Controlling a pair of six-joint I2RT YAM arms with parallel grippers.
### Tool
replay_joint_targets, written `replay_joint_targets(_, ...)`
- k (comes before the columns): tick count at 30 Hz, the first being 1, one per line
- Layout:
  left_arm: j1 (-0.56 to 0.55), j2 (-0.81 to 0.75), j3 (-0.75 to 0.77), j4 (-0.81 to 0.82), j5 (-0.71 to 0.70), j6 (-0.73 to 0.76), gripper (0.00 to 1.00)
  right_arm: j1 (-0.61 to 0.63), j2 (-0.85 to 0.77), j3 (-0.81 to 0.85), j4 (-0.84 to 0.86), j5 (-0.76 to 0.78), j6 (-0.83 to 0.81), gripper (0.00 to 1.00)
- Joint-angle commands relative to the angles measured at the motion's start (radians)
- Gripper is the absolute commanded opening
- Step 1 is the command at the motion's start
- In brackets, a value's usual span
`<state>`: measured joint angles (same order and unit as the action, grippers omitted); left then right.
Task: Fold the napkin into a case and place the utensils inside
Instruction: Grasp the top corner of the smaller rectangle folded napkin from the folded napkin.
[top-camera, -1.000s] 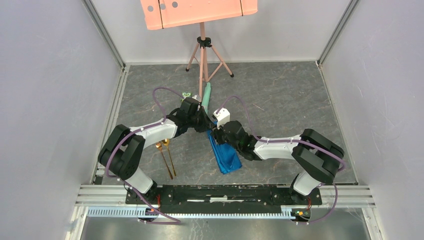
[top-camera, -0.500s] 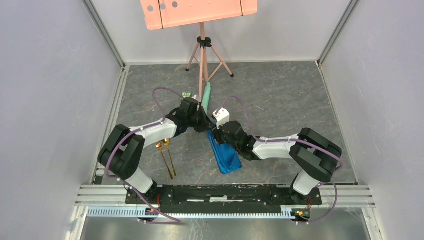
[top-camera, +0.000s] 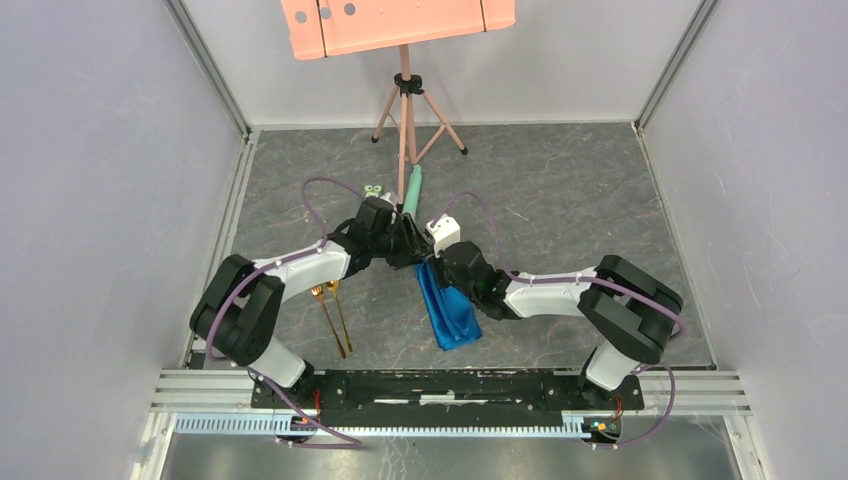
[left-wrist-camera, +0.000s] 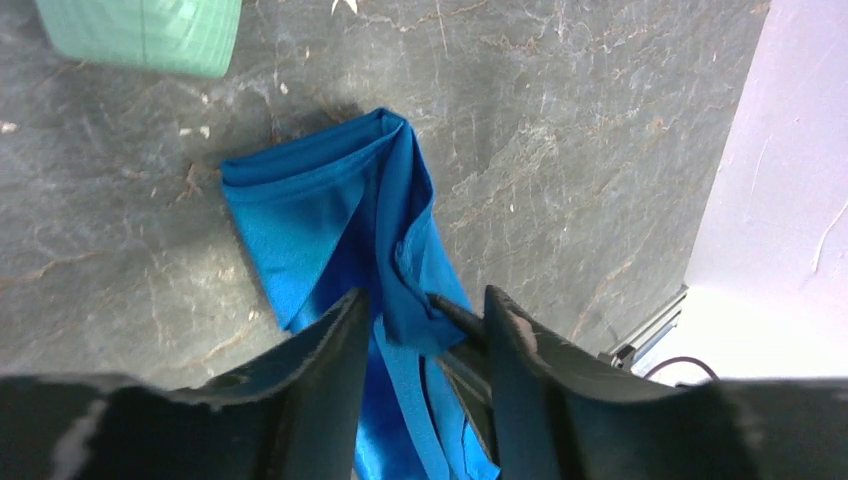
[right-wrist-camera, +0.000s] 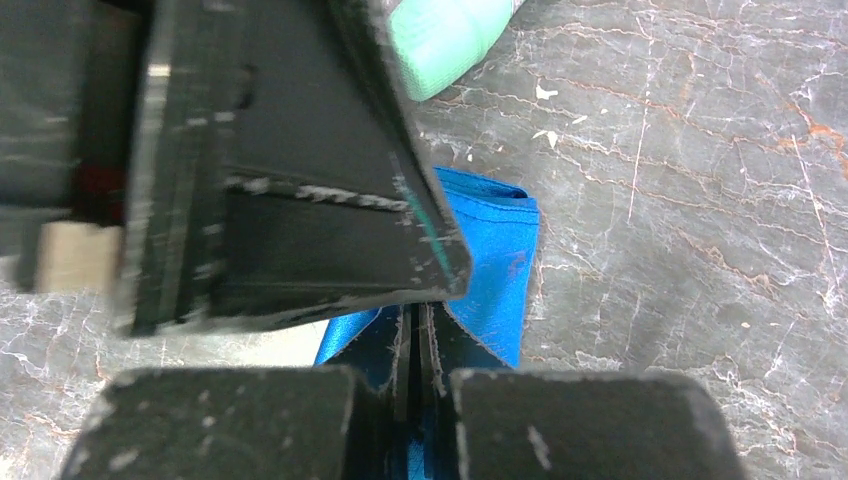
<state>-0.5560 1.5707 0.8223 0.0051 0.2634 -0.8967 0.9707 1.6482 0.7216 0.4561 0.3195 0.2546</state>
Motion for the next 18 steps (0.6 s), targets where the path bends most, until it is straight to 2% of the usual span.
replay_joint_targets(1, 0.002, -0.119, -0.036, 0.001, -0.073, 0.075, 0.58, 0.002, -0.049, 0.017, 0.0, 0.008, 0.037, 0.0)
replay_joint_targets(7, 0.001, -0.248, -0.143, -0.009, -0.308, 0.154, 0.58, -0.002, -0.076, 0.022, -0.026, 0.005, 0.063, 0.0)
replay_joint_targets(12, -0.016, -0.265, -0.228, 0.141, -0.322, 0.315, 0.55, -0.023, -0.082, 0.02, -0.007, -0.057, 0.09, 0.0)
replay_joint_targets(15, -0.053, -0.268, -0.272, 0.241, -0.315, 0.43, 0.54, -0.03, -0.075, 0.018, -0.003, -0.079, 0.1, 0.0)
replay_joint_targets(18, -0.107, -0.251, -0.275, 0.274, -0.371, 0.512, 0.53, -0.043, -0.07, 0.013, 0.009, -0.106, 0.113, 0.0)
